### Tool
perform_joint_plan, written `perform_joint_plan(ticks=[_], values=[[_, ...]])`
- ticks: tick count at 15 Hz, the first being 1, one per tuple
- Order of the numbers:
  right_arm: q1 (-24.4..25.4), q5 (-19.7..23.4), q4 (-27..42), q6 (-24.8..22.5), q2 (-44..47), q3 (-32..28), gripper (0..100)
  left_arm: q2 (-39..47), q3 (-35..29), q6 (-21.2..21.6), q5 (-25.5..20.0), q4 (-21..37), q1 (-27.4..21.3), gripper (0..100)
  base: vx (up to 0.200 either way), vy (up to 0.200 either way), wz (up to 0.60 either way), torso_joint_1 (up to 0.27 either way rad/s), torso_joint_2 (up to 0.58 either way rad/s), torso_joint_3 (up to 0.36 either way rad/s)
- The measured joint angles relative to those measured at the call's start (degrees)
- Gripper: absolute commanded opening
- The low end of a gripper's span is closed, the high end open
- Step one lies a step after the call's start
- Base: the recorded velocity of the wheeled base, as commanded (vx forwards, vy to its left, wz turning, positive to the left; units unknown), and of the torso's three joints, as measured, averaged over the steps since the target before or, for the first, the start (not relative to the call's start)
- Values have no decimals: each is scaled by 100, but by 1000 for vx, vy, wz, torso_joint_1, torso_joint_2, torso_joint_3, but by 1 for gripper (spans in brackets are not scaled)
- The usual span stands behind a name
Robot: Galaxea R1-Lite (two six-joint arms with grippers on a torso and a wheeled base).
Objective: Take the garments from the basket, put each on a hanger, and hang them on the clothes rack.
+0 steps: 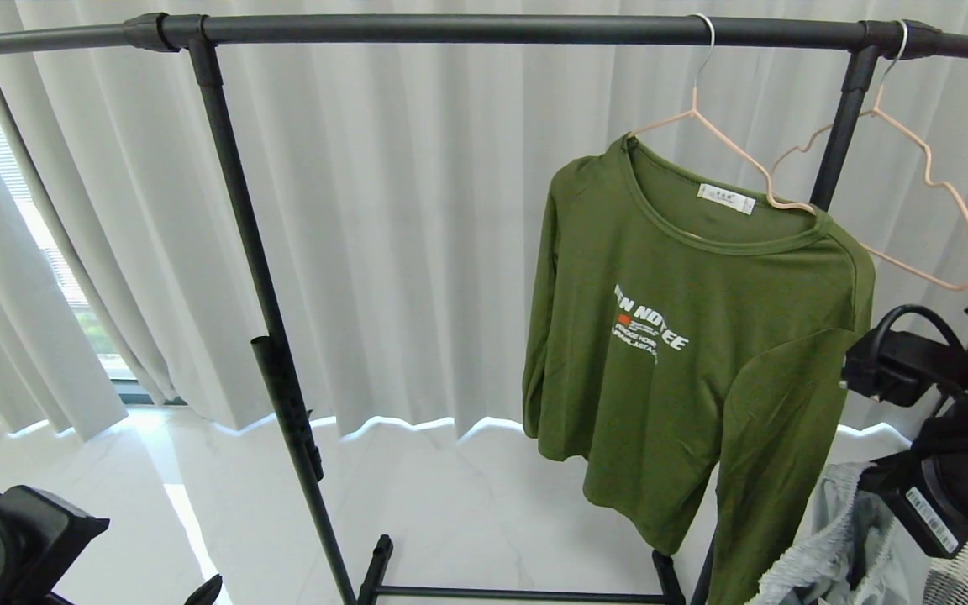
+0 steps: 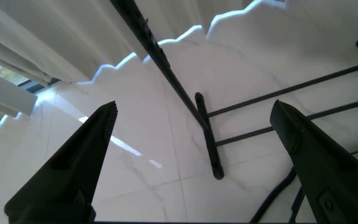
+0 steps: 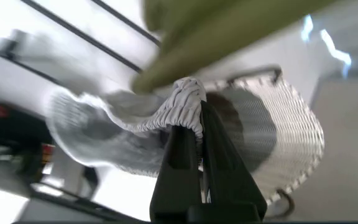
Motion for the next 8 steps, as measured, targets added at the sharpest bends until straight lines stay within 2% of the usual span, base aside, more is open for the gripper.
perform_joint_plan(ticks=[1,3,4,6,8], values=[[212,39,96,199,9,-239,0,23,2,-6,-5,2,0,100,-200,0,0,-2,-7,2],[538,627,148,497,50,-656,0,48,-2,-9,-74,5,0,100,-200,0,0,2,2,5],[633,846,143,544,76,-809,0,54,-2,-9,-107,2,-4,100,0,0,0,0,0,0],[700,947,-38,568,139,-951,0,54,-2,-16,-194,2,-11,100,0,0,0,0,0,0],[724,1115,-580,572,224,-975,0,54,-41,-27,-741,5,-98,100,0,0,0,0,0,0]])
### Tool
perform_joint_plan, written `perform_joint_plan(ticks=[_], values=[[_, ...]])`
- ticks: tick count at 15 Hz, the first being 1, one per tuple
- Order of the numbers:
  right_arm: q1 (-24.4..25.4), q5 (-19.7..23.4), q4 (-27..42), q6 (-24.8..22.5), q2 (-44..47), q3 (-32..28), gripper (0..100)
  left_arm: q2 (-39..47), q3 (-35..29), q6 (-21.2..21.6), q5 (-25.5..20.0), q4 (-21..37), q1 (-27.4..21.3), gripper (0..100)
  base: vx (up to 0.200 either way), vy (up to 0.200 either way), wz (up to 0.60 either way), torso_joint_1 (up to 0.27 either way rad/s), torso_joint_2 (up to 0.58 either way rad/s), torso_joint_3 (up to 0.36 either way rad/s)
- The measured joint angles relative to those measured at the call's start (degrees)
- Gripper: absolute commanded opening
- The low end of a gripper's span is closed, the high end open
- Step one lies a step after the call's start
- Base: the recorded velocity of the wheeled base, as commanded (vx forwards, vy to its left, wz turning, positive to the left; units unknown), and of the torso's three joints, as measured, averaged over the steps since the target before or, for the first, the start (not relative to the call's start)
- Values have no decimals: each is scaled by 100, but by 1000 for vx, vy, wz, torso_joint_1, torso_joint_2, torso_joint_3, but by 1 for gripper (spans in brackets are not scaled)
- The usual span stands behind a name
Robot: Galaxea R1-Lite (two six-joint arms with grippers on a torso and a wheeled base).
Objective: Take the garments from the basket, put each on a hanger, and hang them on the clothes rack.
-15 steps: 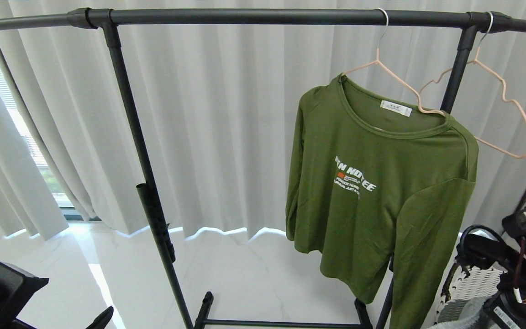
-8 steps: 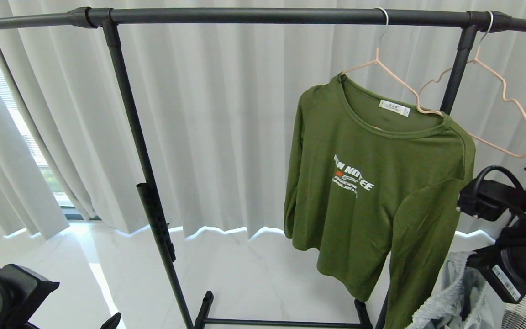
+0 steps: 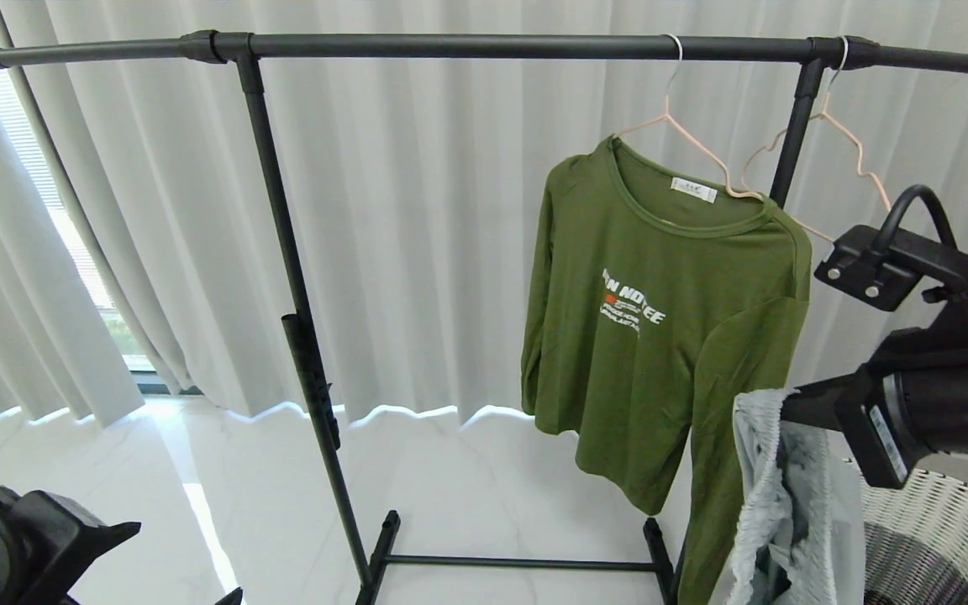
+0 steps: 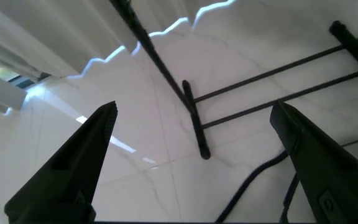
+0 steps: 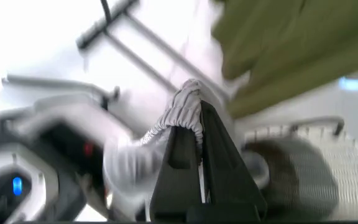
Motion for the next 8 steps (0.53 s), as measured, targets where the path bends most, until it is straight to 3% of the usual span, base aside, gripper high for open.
perform_joint_plan(ticks=[3,8], values=[[141,433,-488,-16,156,-61,0,140,-457,-364,-735,-7,-252,100,0,0,0,0,0,0],[278,439,-898,-11,389,-523,0,1022,-1782,-1735,-809,-18,-1406,100,0,0,0,0,0,0]])
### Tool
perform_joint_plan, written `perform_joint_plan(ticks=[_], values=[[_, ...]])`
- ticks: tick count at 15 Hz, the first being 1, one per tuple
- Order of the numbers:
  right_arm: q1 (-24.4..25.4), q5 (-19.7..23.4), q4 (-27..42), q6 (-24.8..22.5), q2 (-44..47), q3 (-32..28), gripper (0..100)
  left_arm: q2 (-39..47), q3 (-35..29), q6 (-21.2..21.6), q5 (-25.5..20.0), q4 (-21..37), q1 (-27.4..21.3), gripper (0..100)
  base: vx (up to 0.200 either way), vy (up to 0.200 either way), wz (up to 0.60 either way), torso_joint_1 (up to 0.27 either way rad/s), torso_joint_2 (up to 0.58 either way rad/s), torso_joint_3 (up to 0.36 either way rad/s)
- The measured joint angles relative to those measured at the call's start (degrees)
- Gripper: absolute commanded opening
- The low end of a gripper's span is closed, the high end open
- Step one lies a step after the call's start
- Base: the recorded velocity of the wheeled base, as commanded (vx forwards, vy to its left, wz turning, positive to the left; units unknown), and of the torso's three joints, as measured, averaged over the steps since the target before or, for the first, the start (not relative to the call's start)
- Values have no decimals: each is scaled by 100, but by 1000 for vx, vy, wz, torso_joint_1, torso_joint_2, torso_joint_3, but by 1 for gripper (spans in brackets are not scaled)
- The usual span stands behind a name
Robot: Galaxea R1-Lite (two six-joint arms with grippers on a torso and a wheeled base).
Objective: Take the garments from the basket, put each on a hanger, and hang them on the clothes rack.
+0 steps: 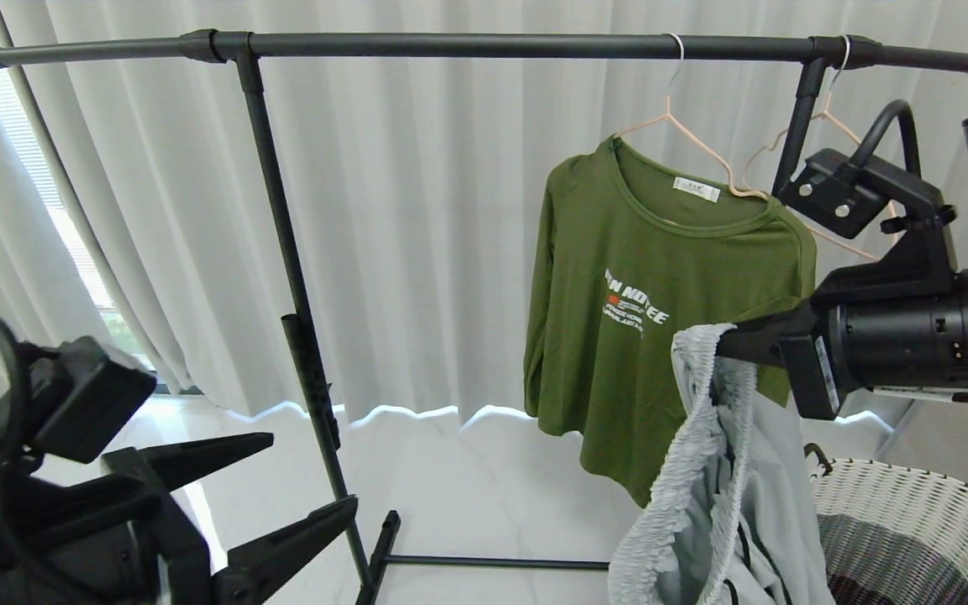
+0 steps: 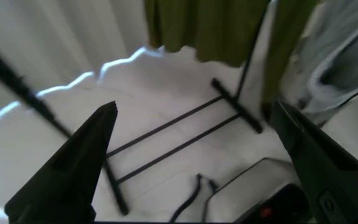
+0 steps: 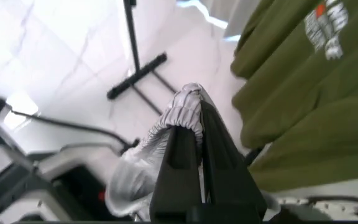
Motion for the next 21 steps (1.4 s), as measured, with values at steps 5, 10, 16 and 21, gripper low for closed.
perform_joint_plan(ticks=[5,10,16,21], values=[[290,7,-246,236,-4,-52,0,1276,-497,-244,20,-608,-1126,100,0,0,0,0,0,0],[640,2,-249,439,-210,-22,0,2537,-673,-528,299,-1556,-1987,100,0,0,0,0,0,0],[786,5,-249,511,-475,143,0,3604,-858,-906,315,-1963,-2405,100,0,0,0,0,0,0],[863,7,-249,590,-764,346,0,4242,-706,-1332,325,-2330,-2406,100,0,0,0,0,0,0]])
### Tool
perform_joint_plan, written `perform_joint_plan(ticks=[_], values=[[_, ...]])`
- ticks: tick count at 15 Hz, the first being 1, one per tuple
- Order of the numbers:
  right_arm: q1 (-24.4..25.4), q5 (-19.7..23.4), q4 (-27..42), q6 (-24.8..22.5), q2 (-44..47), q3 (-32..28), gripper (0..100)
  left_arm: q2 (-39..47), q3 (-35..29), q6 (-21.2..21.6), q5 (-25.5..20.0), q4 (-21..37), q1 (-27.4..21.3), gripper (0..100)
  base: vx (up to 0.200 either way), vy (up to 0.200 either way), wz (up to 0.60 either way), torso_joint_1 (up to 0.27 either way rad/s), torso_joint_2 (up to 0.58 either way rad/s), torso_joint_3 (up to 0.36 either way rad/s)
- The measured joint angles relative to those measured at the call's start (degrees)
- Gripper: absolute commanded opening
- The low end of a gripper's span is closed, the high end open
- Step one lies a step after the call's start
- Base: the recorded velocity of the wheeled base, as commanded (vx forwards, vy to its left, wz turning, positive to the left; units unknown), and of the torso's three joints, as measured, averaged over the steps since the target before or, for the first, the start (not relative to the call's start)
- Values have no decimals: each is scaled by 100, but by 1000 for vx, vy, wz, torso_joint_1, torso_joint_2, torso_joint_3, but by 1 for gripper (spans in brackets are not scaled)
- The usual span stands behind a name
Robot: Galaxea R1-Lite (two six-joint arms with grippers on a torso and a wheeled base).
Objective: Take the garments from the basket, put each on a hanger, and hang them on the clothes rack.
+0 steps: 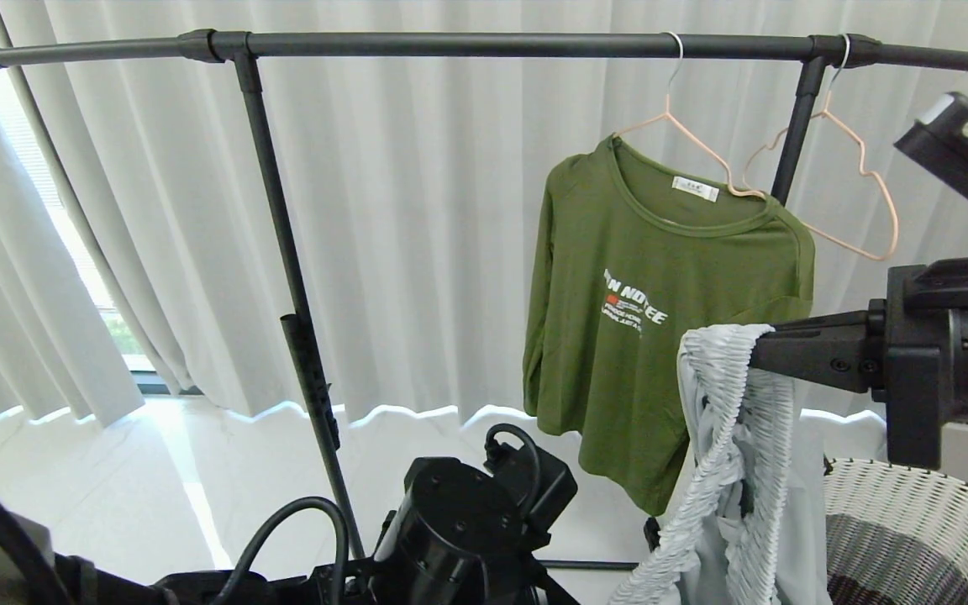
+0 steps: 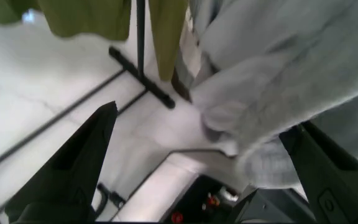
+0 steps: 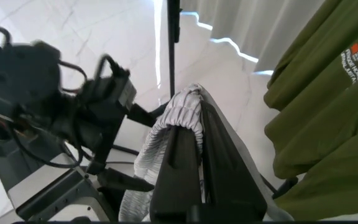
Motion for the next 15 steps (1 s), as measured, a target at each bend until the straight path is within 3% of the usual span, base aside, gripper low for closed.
perform_joint_plan(ticks=[1,2,5,11,13,15], values=[[4,-2,-22,0,-27,0,0,48,104,7,4,-13,0,100,0,0,0,0,0,0],[4,-2,-71,0,-39,0,0,77,184,2,9,-71,1,0,0,0,0,0,0,0],[-20,-13,-286,-9,-55,20,0,124,455,10,110,-383,39,0,0,0,0,0,0,0],[-542,-46,-286,-101,0,224,0,-232,1000,46,1324,-373,135,0,0,0,0,0,0,0],[-636,-82,-312,-172,56,343,0,-768,970,166,1406,98,428,0,0,0,0,0,0,0],[-661,-251,-405,-329,146,373,0,-1499,567,344,1430,1393,861,0,0,0,0,0,0,0]])
